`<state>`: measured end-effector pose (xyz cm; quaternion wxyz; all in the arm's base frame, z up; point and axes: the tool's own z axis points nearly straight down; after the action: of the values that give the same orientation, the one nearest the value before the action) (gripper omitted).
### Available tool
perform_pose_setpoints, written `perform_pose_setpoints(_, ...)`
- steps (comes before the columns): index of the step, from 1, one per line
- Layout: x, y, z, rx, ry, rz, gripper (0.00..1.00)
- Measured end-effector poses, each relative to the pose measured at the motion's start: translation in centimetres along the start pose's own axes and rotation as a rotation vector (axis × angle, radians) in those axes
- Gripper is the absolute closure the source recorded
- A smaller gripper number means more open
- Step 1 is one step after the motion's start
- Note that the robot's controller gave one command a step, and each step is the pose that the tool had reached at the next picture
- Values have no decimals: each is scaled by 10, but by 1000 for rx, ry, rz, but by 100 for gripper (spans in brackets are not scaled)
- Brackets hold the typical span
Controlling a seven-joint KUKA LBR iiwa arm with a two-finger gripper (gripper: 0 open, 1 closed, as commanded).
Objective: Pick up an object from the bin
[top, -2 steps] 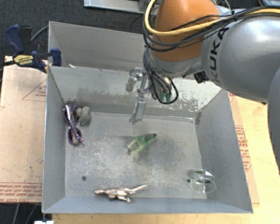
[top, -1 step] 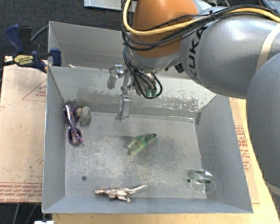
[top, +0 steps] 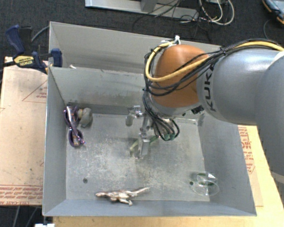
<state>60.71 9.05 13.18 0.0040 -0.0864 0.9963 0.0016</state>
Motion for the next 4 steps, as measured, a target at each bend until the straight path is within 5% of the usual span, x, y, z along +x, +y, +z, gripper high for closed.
perform_pose_setpoints(1,-38,10,-5,-2,-8,-43,0)
perform_pose_setpoints(2,13,-37,33,1,4,-63,0)
perform_pose_setpoints(3,3,-55,23,-3,-11,-23,0)
perform_pose_setpoints(4,31,-101,46,1,5,-113,0)
